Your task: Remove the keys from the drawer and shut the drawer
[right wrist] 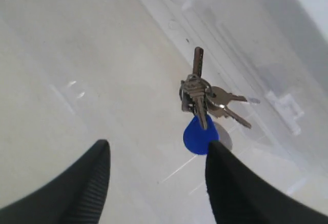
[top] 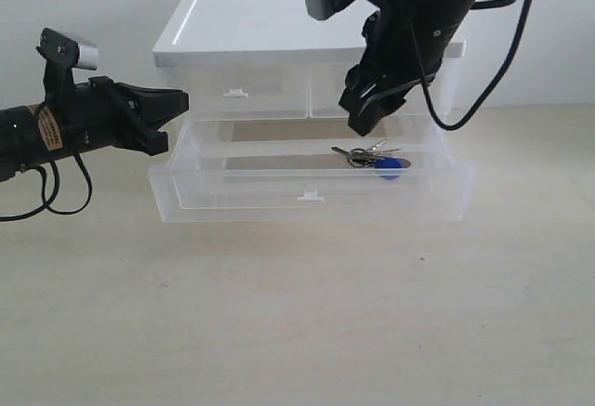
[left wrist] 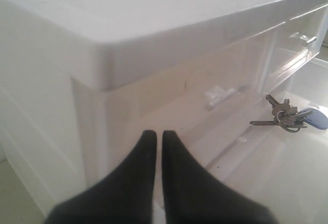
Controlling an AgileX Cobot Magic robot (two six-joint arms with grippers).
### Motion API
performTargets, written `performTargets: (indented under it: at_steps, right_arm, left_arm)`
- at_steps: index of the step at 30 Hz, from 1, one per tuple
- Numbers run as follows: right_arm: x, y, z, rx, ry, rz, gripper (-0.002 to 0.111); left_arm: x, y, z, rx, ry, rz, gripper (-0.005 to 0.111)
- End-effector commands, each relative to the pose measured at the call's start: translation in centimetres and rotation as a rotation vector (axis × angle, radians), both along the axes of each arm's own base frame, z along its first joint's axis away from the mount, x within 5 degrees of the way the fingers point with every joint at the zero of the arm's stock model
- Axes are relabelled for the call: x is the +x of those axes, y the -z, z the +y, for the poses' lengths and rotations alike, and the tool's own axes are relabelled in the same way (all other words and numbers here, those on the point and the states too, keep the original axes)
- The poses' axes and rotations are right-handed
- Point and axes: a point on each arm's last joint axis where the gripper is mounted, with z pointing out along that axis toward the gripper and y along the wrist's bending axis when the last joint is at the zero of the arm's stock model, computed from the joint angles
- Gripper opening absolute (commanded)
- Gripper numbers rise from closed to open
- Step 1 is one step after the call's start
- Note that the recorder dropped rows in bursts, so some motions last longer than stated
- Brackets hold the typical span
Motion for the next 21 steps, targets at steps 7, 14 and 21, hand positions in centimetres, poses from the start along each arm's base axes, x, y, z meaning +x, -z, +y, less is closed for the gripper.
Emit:
performTargets:
  at_steps: [7, 14, 21]
  right_arm:
    - [-1.2, -1.3, 0.0, 0.056, 0.010, 0.037, 0.051]
    - [-0.2, 4.9, -0.6, 0.017, 0.098, -0.041, 0.051]
    - [2.0, 8.7, -0.6, -0.058, 0.147, -0.087, 0.052]
  left_arm:
    - [-1.6, -2.7, -1.4, 0.000, 0.179, -0.084, 0.004]
    - [-1.0, -2.5, -2.2, 0.048, 0.080, -0.094, 0.004]
    - [-0.9, -2.5, -2.2, 0.050, 0.079, -0.092, 0.004]
